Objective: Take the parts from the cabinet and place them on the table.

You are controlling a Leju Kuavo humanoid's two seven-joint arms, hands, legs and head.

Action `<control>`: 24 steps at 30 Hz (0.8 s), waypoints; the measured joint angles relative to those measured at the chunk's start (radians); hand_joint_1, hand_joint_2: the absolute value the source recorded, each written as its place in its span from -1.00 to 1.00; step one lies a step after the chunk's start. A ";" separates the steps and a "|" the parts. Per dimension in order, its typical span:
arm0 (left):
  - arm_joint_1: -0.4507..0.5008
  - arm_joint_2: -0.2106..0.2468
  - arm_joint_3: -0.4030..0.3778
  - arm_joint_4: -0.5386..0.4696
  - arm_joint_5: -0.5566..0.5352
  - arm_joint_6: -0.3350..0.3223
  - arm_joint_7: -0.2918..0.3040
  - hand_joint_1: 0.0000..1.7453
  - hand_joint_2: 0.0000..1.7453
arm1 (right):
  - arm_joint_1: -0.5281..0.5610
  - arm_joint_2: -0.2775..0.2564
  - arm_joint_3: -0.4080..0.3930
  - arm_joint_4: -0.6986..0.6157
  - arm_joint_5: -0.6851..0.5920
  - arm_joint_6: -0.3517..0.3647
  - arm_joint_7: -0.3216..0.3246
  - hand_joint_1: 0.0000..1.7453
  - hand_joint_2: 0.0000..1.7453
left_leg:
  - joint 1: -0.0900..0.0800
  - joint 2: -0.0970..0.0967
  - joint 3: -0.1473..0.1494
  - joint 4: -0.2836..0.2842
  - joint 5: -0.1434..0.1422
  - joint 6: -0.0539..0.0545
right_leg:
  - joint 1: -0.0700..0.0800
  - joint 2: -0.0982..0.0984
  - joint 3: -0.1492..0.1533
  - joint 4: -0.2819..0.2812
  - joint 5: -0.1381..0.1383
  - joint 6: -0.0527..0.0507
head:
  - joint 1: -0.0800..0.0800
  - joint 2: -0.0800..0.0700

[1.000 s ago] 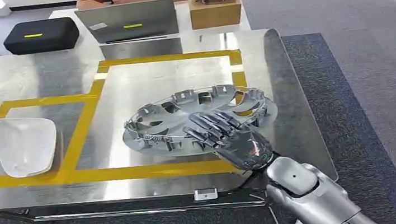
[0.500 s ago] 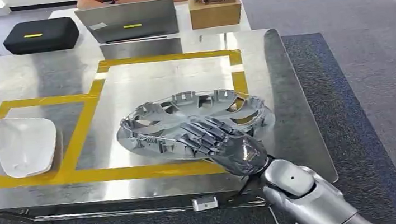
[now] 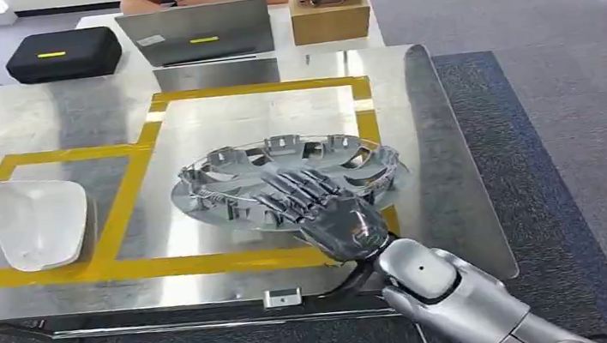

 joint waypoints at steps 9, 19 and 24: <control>0.063 0.018 0.019 -0.057 -0.017 0.014 0.043 -1.00 -1.00 | -0.105 -0.043 -0.008 -0.040 -0.164 0.394 0.157 -1.00 1.00 | 0.000 0.000 0.000 0.001 0.000 0.000 | 0.000 0.001 -0.001 0.000 0.000 0.000 | 0.000 0.000; 0.098 0.029 0.075 -0.114 -0.072 0.004 0.080 -1.00 -1.00 | -0.155 -0.084 -0.071 -0.070 -0.343 0.565 0.198 -1.00 1.00 | 0.000 0.000 0.000 0.001 0.000 0.000 | 0.000 0.000 0.000 0.000 0.000 0.000 | 0.000 0.000; 0.107 0.030 0.089 -0.122 -0.075 0.001 0.079 -1.00 -1.00 | -0.155 -0.097 -0.081 -0.070 -0.345 0.564 0.193 -1.00 1.00 | 0.000 0.000 0.000 0.001 0.000 0.000 | 0.000 0.000 0.000 0.000 0.000 0.000 | 0.000 0.000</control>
